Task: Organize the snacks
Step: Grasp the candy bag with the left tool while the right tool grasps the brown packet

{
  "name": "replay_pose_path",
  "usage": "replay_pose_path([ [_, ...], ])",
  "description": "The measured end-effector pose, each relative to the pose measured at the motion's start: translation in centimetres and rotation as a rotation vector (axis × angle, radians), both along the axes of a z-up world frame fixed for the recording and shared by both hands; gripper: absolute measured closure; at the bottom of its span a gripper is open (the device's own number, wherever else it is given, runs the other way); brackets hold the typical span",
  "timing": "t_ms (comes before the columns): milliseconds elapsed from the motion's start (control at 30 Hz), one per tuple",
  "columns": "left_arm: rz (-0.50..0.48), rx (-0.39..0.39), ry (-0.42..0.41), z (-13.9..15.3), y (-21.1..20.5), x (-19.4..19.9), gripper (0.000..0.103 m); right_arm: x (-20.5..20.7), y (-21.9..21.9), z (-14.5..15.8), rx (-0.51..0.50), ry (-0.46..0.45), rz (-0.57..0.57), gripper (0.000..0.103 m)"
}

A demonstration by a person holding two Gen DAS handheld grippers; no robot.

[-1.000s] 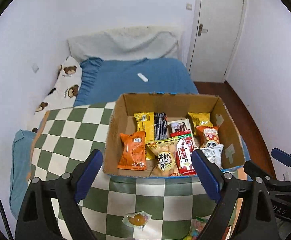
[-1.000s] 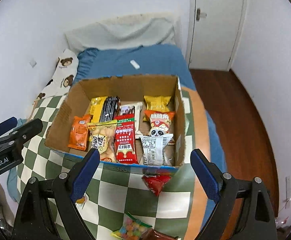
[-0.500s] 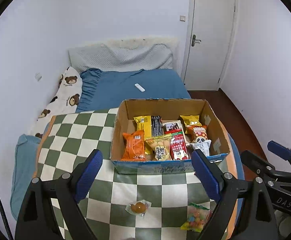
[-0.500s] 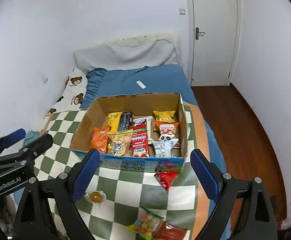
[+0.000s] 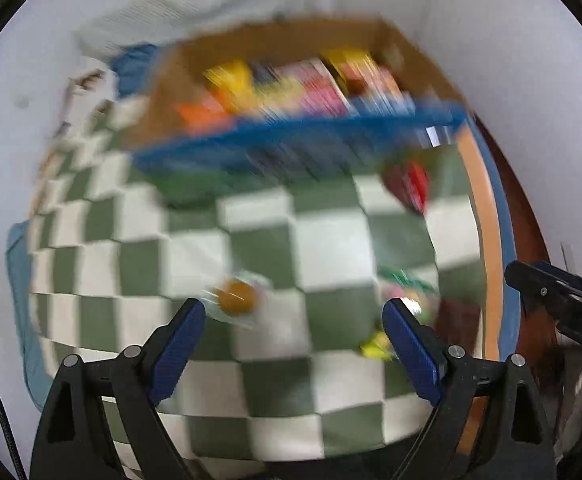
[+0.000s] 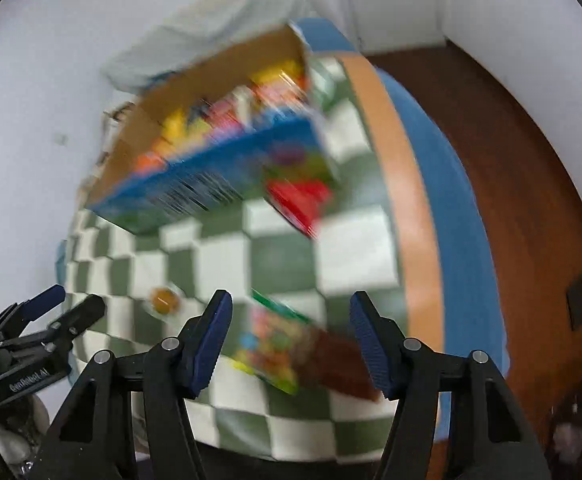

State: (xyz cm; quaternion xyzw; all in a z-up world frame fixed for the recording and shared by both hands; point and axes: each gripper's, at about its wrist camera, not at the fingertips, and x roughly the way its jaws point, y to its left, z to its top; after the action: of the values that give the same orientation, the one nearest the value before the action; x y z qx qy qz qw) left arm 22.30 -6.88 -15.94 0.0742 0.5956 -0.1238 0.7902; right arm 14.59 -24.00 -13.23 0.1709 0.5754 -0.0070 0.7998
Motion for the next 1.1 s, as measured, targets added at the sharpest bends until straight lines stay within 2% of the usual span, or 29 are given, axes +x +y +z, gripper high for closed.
replay_pose_path([
  [133,-0.113,-0.030,0.168,-5.4,-5.7,0.5,0.012,-2.1,-2.3,-3.4,-0.024,0.069,-0.034,0.038],
  [233,-0.183,-0.019,0.279,-9.5,-9.2,0.7,0.012,-2.9,-3.3,-5.3,-0.066,0.114,-0.014,0.038],
  [300,-0.186,-0.012,0.313,-11.1,-10.2,0.8,0.017,-3.1,-3.3,-6.1,-0.068,0.135,0.026,0.037],
  [333,-0.183,-0.014,0.311,-11.5,-10.2,0.8,0.027,-3.1,-3.2,-6.4,-0.075,0.137,0.065,0.036],
  [367,-0.184,-0.007,0.303,-11.6,-10.1,0.7,0.037,-3.1,-3.0,-6.6,-0.088,0.145,0.101,0.030],
  [433,-0.182,-0.018,0.295,-11.3,-9.1,0.5,0.046,-3.2,-2.0,-7.3,-0.115,0.162,0.196,0.026],
  [600,-0.121,0.006,0.292,-11.5,-6.0,0.5,0.047,-3.1,2.4,-8.9,-0.257,0.198,0.508,0.025],
  [633,-0.105,0.008,0.299,-11.7,-5.4,0.5,0.047,-3.0,3.8,-9.6,-0.308,0.210,0.600,0.025],
  [733,-0.053,0.003,0.315,-12.6,-3.9,0.2,0.047,-2.7,6.5,-11.7,-0.437,0.242,0.778,0.025],
  [833,-0.016,-0.005,0.326,-13.1,-3.1,0.0,0.047,-1.9,7.5,-13.7,-0.480,0.282,0.853,0.025],
  [933,0.016,-0.014,0.328,-13.5,-2.6,-0.2,0.047,-0.4,7.1,-14.8,-0.424,0.318,0.827,0.027],
  [967,0.024,-0.016,0.326,-13.5,-2.5,-0.2,0.047,0.4,6.5,-14.7,-0.379,0.321,0.771,0.032],
  [1000,0.034,-0.020,0.324,-13.5,-2.5,-0.3,0.047,1.1,5.8,-14.5,-0.343,0.327,0.706,0.037],
  [1100,0.054,-0.024,0.319,-13.5,-3.0,-0.6,0.047,3.4,2.2,-14.0,-0.184,0.369,0.396,0.038],
])
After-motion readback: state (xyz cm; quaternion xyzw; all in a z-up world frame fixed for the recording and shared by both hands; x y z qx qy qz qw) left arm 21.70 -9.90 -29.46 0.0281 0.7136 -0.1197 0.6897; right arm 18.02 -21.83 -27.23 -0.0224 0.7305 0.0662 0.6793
